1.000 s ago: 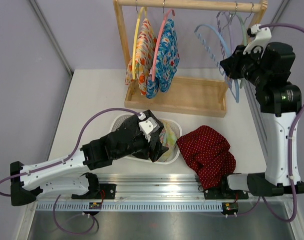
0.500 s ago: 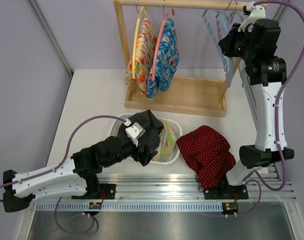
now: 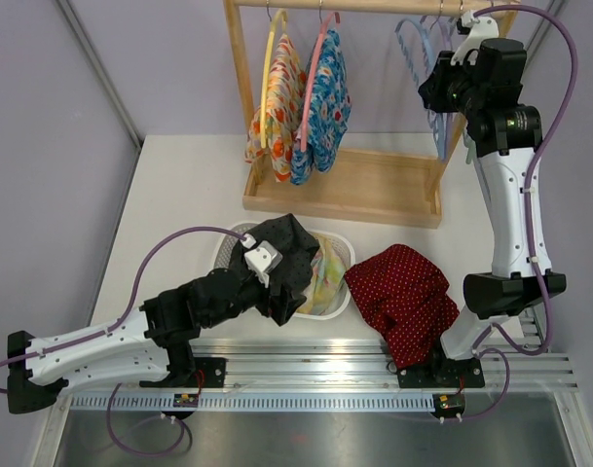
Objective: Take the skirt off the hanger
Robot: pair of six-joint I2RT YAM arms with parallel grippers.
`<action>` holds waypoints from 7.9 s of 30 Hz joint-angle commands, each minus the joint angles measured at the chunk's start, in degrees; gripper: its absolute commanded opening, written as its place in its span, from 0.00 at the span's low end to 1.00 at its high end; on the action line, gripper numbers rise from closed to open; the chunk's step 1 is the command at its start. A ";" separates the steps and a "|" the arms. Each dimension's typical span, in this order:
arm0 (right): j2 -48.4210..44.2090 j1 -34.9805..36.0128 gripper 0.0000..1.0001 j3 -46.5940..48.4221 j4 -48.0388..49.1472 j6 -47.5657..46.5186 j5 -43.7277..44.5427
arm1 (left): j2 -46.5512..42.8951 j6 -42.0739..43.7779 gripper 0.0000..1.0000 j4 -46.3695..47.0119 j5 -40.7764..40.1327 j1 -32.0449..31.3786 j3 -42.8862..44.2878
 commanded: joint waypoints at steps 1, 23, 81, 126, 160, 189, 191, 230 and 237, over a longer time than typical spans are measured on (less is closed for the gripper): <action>-3.30 0.35 0.34 -2.04 2.38 -2.08 -0.08 | 0.26 0.01 0.99 4.02 0.07 -0.31 0.04; -45.49 -0.53 1.00 -40.96 -6.14 -35.57 -15.65 | 40.46 34.02 0.99 25.64 28.09 -3.64 20.94; -59.39 -24.79 1.00 -80.71 18.99 -6.74 -8.26 | 21.64 27.00 0.00 13.18 -11.17 -4.17 27.63; -56.76 -25.58 0.99 -60.80 -12.19 -30.73 -43.22 | 9.79 -9.22 0.95 15.55 6.32 27.64 -9.64; 6.08 39.27 0.99 10.26 10.27 -0.85 34.68 | -23.21 -8.15 0.99 -16.19 2.18 27.64 -1.28; 10.66 34.10 0.25 6.04 13.46 3.98 37.88 | -27.25 -9.57 0.99 -18.04 4.20 27.64 -1.90; 9.96 33.14 0.22 6.04 13.28 2.32 37.70 | -26.90 -9.83 0.99 -17.60 4.46 27.64 -1.81; -10.59 18.28 0.00 9.65 9.06 -4.81 9.23 | -14.43 0.98 0.99 1.63 23.71 27.56 2.23; -18.42 18.19 0.00 -1.07 7.31 -6.39 5.20 | -2.39 4.84 0.99 7.35 22.05 21.24 10.31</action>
